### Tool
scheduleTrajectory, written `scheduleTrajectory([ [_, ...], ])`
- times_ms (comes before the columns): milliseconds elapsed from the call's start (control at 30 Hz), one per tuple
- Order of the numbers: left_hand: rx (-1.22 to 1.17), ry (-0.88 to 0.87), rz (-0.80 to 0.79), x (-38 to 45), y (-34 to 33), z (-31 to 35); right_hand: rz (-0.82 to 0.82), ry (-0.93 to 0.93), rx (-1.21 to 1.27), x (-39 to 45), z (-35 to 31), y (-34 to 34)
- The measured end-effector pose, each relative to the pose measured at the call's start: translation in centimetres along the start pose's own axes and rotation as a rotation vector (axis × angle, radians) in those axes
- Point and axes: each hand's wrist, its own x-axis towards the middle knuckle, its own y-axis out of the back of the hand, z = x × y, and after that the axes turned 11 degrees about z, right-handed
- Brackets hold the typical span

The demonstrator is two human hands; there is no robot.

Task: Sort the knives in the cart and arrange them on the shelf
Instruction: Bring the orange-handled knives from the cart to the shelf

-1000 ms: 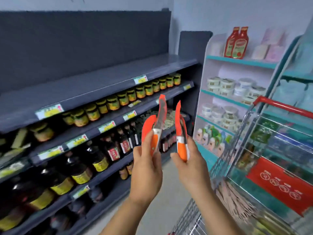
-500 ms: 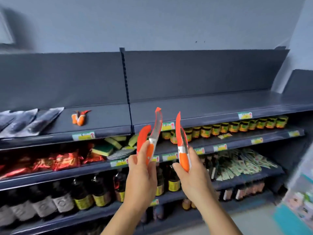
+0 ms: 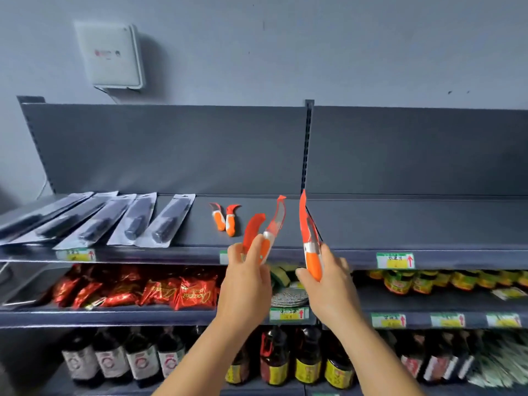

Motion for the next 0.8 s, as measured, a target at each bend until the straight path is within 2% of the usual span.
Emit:
scheduleTrajectory([
  [300, 0.101, 0.014, 0.029, 8.7, -3.5, -3.1, -0.050, 0.061, -0.058, 9.9, -2.3, -6.0],
  [533, 0.240, 0.013, 0.050, 15.3, -8.4, -5.3, -0.163, 0.063, -0.110, 17.6, -2.8, -11.1],
  [800, 0.556, 0.119, -0.160, 19.3, -11.8, -7.3, -0.260, 0.024, -0.283, 22.2, -2.3, -15.2],
])
